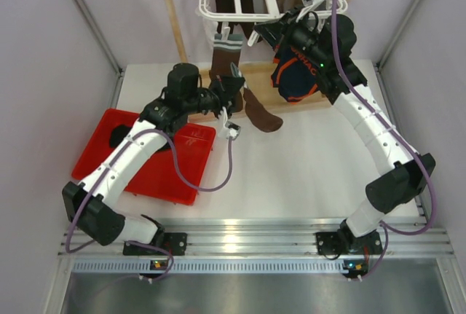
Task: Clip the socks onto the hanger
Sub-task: Clamp the sock onto the hanger.
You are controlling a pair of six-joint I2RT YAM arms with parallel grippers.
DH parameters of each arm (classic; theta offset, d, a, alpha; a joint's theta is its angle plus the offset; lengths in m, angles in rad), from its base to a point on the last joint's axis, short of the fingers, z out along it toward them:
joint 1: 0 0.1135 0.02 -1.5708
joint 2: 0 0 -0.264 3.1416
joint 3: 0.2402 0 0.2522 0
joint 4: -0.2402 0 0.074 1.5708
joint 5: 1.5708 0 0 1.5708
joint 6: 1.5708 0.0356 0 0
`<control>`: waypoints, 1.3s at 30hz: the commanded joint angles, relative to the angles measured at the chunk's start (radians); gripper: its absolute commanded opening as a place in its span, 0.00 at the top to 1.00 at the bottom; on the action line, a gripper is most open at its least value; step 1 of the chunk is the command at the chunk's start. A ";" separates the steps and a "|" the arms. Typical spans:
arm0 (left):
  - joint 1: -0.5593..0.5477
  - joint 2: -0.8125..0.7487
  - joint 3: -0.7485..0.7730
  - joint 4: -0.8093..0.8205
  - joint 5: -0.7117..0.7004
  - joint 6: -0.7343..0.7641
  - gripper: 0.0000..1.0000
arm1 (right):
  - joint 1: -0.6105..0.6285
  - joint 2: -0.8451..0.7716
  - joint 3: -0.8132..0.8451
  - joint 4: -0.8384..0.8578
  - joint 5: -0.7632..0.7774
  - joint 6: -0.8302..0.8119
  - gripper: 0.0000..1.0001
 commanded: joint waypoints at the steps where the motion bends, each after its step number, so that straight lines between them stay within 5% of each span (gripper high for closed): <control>1: -0.007 0.038 0.074 0.043 0.043 0.462 1.00 | 0.025 -0.001 0.039 0.022 -0.048 -0.018 1.00; 20: -0.057 0.210 0.287 0.107 0.032 0.503 1.00 | 0.039 -0.010 0.034 -0.043 -0.035 -0.076 1.00; 39: -0.079 0.218 0.319 0.101 -0.002 0.500 1.00 | 0.057 -0.002 0.063 -0.146 0.064 -0.211 1.00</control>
